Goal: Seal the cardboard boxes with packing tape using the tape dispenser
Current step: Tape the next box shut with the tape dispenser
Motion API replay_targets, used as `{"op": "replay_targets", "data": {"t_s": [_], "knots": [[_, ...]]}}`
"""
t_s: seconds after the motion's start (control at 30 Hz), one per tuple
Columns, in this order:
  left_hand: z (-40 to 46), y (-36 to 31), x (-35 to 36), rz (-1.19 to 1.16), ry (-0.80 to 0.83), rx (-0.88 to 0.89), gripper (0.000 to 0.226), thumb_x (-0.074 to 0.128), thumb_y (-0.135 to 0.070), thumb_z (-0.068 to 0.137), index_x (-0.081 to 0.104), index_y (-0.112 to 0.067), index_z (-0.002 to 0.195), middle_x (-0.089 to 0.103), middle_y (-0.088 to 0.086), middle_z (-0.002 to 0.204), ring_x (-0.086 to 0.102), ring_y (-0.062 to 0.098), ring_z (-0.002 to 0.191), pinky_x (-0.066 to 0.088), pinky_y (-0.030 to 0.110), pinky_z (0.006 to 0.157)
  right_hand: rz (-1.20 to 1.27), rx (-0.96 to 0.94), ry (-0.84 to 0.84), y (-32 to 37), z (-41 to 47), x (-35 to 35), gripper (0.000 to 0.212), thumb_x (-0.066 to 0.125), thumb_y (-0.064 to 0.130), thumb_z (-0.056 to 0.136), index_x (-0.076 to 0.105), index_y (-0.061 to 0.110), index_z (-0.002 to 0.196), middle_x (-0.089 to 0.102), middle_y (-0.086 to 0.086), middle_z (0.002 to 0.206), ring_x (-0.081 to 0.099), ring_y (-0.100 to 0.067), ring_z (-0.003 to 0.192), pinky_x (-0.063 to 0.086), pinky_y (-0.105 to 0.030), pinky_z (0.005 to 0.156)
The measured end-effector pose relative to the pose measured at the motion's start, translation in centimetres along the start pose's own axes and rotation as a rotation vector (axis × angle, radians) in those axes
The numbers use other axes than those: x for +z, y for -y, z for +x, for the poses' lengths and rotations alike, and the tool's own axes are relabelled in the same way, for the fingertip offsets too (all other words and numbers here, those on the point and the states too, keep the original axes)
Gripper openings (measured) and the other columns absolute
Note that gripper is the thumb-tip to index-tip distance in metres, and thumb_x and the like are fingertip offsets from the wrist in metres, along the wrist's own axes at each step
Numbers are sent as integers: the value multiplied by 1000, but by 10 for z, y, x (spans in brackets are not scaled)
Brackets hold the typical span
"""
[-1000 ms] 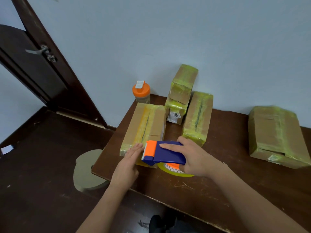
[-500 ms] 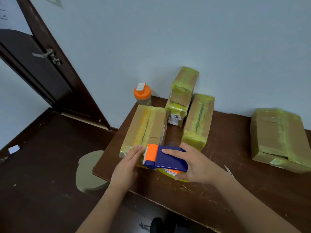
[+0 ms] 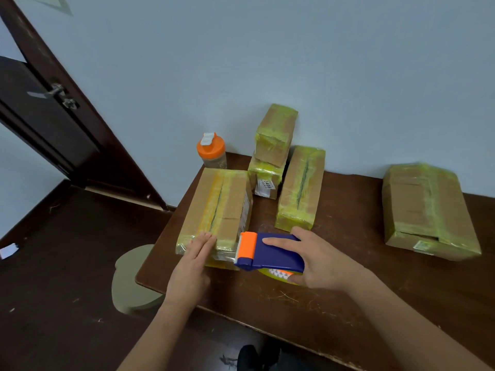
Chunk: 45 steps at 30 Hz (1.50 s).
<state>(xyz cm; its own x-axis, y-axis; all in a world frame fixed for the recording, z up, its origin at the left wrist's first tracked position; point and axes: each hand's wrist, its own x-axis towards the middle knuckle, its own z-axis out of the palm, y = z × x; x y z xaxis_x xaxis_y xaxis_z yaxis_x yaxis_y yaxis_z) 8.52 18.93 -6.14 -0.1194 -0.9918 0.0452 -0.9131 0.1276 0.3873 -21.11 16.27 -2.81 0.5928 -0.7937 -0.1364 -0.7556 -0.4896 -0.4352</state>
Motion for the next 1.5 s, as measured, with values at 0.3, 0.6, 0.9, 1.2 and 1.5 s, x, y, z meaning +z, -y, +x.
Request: {"op": "replay_targets", "data": {"t_s": [0.3,0.6,0.9,1.2,1.5], "knots": [[2,-16,-6,150,47,27,90,60,-5,87,4,-35,151,12,-1,161,7,19,148,14,28,116,19,24,20,-2,3,12,92,74,38,82,11,52,148,30,12,114,37,-6,98,31,-10,74],[3,4,-14,183,42,102,98,66,6,73,29,-46,146,22,7,158,18,36,145,39,47,108,39,5,-28,14,9,17,89,71,43,84,10,52,149,36,4,118,39,-11,97,38,-20,80],[10,15,7,62,49,248,97,63,3,73,21,-42,148,18,-1,159,6,19,148,7,50,119,40,41,-6,20,5,20,97,76,50,79,9,53,149,30,9,115,35,-9,100,30,-23,81],[12,25,9,153,45,309,101,66,3,72,18,-45,148,20,1,159,14,24,148,9,46,117,54,15,27,12,5,13,94,74,49,81,9,52,149,34,5,120,38,-11,102,39,-23,87],[13,24,10,165,16,312,94,71,1,70,33,-37,146,26,3,157,21,25,146,15,48,116,39,0,66,4,-14,10,92,70,52,82,4,58,146,30,11,120,35,-4,100,27,-9,76]]}}
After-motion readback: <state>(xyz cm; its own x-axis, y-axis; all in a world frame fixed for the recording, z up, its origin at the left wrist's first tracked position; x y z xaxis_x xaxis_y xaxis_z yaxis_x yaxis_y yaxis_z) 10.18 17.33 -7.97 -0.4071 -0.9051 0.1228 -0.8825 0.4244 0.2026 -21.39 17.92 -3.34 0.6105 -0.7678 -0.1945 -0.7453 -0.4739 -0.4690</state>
